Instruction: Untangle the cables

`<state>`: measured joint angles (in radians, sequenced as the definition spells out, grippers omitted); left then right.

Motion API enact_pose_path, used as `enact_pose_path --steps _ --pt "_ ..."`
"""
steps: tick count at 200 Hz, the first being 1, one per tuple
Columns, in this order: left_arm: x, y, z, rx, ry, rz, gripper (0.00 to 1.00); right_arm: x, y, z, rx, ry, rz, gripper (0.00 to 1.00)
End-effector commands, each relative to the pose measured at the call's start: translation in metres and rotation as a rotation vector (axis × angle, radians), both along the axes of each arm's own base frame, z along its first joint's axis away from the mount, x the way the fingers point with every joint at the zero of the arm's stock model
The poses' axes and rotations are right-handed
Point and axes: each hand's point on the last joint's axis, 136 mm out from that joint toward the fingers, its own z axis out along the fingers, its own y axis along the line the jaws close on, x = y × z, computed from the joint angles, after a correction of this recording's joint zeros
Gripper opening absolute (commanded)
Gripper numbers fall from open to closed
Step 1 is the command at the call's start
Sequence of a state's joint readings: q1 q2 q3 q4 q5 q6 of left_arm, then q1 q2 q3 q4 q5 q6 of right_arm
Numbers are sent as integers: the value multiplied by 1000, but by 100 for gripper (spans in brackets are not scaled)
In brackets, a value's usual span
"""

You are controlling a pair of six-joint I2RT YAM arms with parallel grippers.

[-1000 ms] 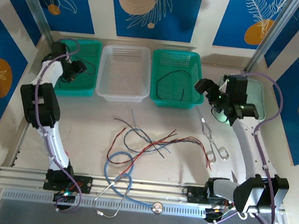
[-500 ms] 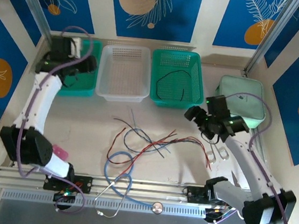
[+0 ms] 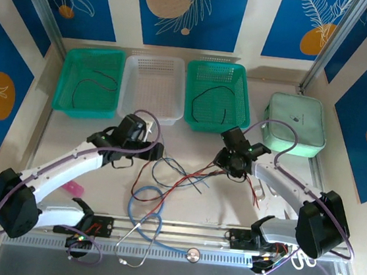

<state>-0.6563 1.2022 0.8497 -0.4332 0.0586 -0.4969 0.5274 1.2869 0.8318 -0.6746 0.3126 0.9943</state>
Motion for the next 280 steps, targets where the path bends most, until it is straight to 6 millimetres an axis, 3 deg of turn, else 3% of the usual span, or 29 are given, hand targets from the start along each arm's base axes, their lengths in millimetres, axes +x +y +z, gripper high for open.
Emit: enact_pose_path --steps 1,20,87,186,256,280 --pt "2 -11 7 -58 -41 52 70 -1 -32 -7 -113 25 -132 42" --pt "-3 -19 -2 -58 -15 36 69 0 -46 -16 -135 49 -194 35" --pt "-7 -42 -7 -52 8 -13 69 19 -50 -42 -20 70 -263 31" --pt "-7 -44 -5 -26 14 -22 69 16 -52 -69 -14 135 -309 26" --pt "-8 -44 -6 -24 21 -24 69 18 -54 -57 -3 89 -312 4" --pt "-8 -45 -5 -27 22 -24 68 21 -54 -47 8 57 -304 1"
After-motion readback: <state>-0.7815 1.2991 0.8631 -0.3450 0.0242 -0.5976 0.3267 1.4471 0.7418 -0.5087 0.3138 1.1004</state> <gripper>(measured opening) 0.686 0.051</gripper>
